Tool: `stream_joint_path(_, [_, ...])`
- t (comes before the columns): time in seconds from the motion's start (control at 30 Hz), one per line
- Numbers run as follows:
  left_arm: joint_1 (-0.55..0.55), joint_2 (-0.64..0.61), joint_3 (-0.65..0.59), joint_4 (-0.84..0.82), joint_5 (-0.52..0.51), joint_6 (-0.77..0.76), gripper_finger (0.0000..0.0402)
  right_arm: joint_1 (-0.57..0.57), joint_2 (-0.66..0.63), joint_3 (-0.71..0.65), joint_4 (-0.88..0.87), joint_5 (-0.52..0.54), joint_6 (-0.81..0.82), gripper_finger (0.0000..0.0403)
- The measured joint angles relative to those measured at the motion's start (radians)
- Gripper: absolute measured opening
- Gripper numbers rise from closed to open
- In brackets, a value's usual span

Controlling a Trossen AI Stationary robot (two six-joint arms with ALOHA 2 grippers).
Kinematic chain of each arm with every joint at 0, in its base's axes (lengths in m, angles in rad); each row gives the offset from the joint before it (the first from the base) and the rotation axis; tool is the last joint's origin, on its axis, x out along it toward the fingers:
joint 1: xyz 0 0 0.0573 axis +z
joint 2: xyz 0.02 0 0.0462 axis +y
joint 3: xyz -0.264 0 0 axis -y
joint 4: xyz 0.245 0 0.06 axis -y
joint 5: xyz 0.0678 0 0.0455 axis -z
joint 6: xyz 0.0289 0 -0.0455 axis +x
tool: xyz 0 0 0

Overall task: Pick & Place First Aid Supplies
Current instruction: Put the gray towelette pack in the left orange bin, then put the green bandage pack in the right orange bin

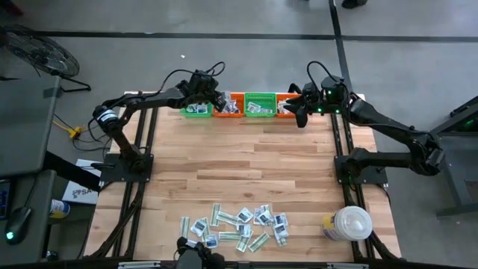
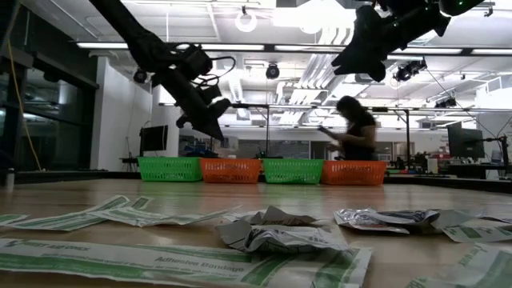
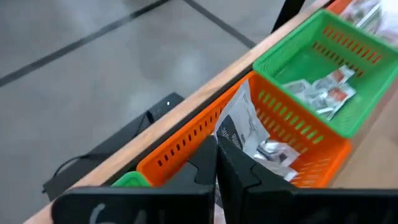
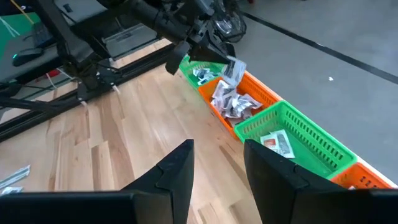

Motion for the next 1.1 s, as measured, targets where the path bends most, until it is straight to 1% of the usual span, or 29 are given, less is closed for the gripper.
stream_joint_path(0.23, [-0.005, 0.077, 0.075, -0.052, 0.025, -0.002, 0.0, -0.03, 0.0, 0.0, -0.015, 0.0, 0.0, 0.0133])
stream_joint_path(0.47, [-0.007, 0.083, 0.08, -0.066, -0.006, -0.006, 0.001, -0.036, 0.0, 0.0, -0.032, -0.001, 0.0, 0.0133])
stream_joint_path(0.57, [-0.007, 0.083, 0.08, -0.061, 0.0, 0.004, 0.0029, -0.036, 0.0, 0.0, -0.047, -0.014, -0.003, 0.0133])
stream_joint_path(0.77, [-0.007, 0.083, 0.08, -0.057, 0.053, 0.012, 0.0091, -0.036, 0.0, -0.001, -0.064, -0.061, -0.025, 0.0133])
stream_joint_path(0.87, [-0.007, 0.07, 0.08, -0.06, 0.08, 0.019, 0.0117, -0.036, 0.0, -0.001, -0.064, -0.073, -0.026, 0.0133])
stream_joint_path(0.97, [-0.007, 0.037, 0.08, -0.06, 0.085, 0.035, 0.0127, -0.036, 0.0, -0.001, -0.063, -0.094, -0.034, 0.0133])
stream_joint_path(1.1, [-0.016, -0.021, 0.08, -0.105, 0.11, 0.071, 0.0127, -0.035, 0.0, -0.001, -0.063, -0.126, -0.045, 0.0133])
